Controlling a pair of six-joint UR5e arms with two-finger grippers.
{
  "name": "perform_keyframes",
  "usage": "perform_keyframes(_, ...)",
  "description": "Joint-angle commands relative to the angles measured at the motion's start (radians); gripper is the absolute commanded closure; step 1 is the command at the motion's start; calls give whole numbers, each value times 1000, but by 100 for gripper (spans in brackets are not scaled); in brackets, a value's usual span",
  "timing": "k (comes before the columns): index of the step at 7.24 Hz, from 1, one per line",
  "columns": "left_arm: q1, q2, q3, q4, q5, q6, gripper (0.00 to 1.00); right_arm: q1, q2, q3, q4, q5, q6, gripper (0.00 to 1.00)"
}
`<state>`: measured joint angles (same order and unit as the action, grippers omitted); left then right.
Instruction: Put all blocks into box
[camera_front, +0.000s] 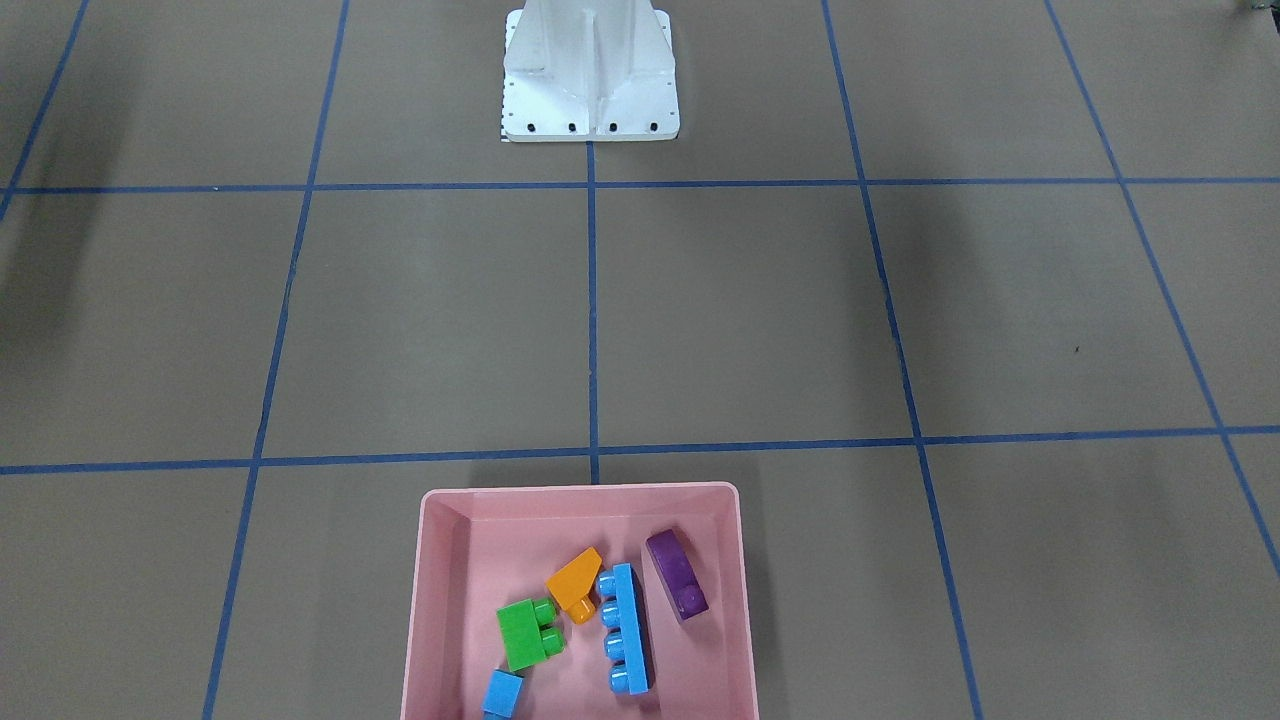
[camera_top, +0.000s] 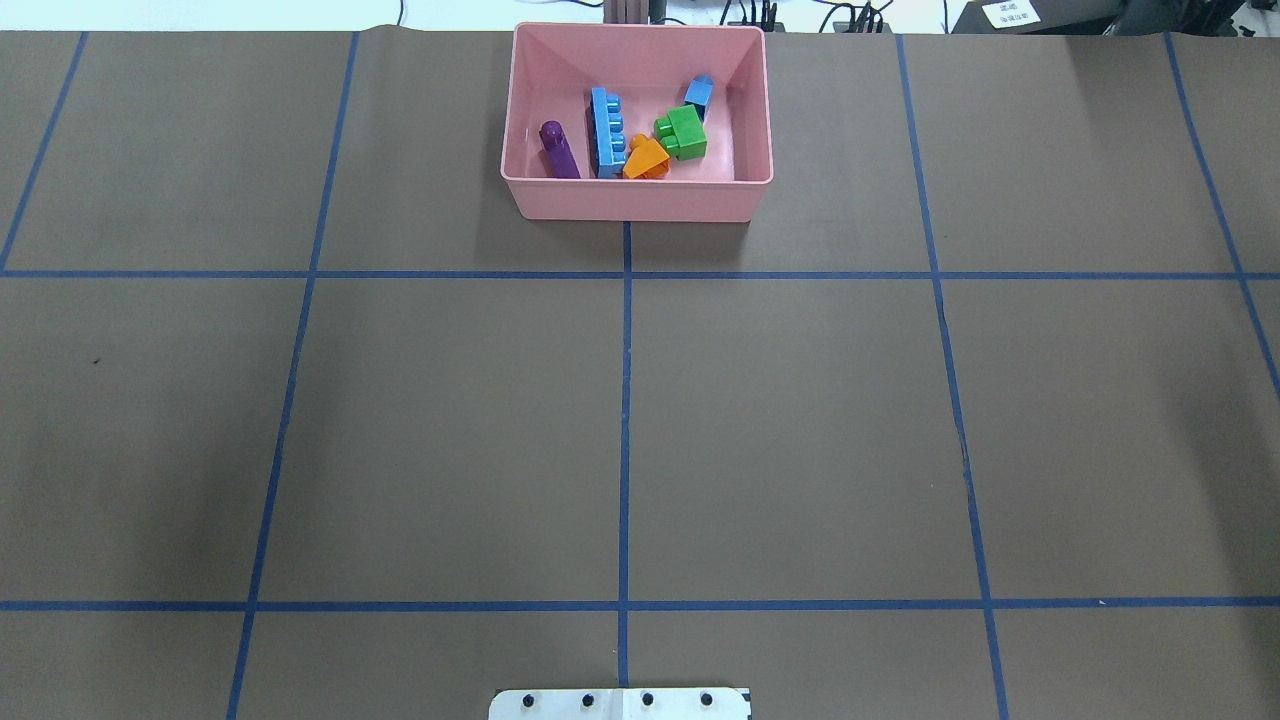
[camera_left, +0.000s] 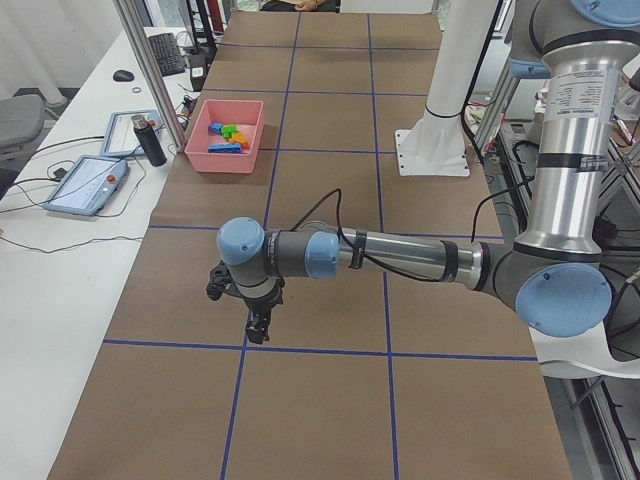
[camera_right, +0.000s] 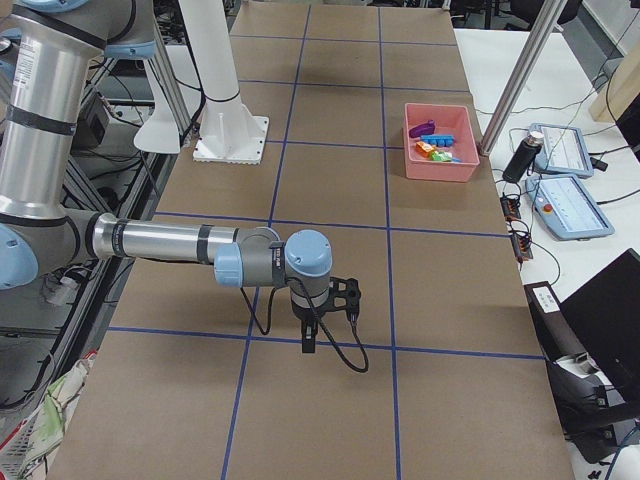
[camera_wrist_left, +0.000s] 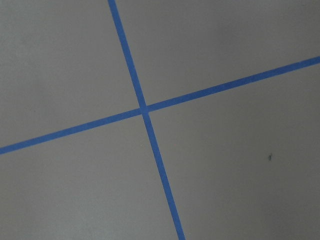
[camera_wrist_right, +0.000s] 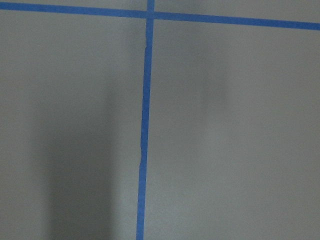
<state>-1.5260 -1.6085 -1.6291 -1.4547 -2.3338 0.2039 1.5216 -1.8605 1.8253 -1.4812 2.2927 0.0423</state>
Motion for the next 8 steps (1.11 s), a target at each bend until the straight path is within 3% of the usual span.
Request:
perform_keyframes(1, -17, 42, -24, -6, 2, 11, 0, 0, 15, -1, 2, 25, 1, 0)
perform_keyframes(8, -19, 59, -63, -7, -1, 5, 0, 0, 72, 8, 4, 20, 1, 0)
